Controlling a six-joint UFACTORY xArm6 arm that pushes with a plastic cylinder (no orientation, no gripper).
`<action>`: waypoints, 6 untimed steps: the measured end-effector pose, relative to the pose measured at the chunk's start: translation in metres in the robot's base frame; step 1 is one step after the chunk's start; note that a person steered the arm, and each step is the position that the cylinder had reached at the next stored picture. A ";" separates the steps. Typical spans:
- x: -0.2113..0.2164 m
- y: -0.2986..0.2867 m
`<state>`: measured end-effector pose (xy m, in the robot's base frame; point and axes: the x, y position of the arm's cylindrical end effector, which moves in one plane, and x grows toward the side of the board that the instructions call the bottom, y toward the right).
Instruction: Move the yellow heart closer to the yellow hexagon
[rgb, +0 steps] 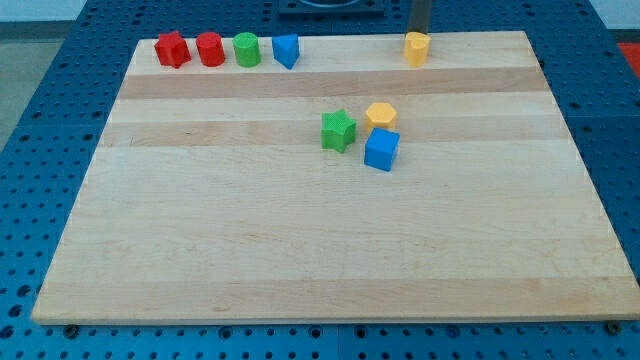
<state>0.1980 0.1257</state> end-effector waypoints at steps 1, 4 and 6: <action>0.006 0.002; 0.021 -0.003; 0.033 -0.021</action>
<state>0.2311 0.1043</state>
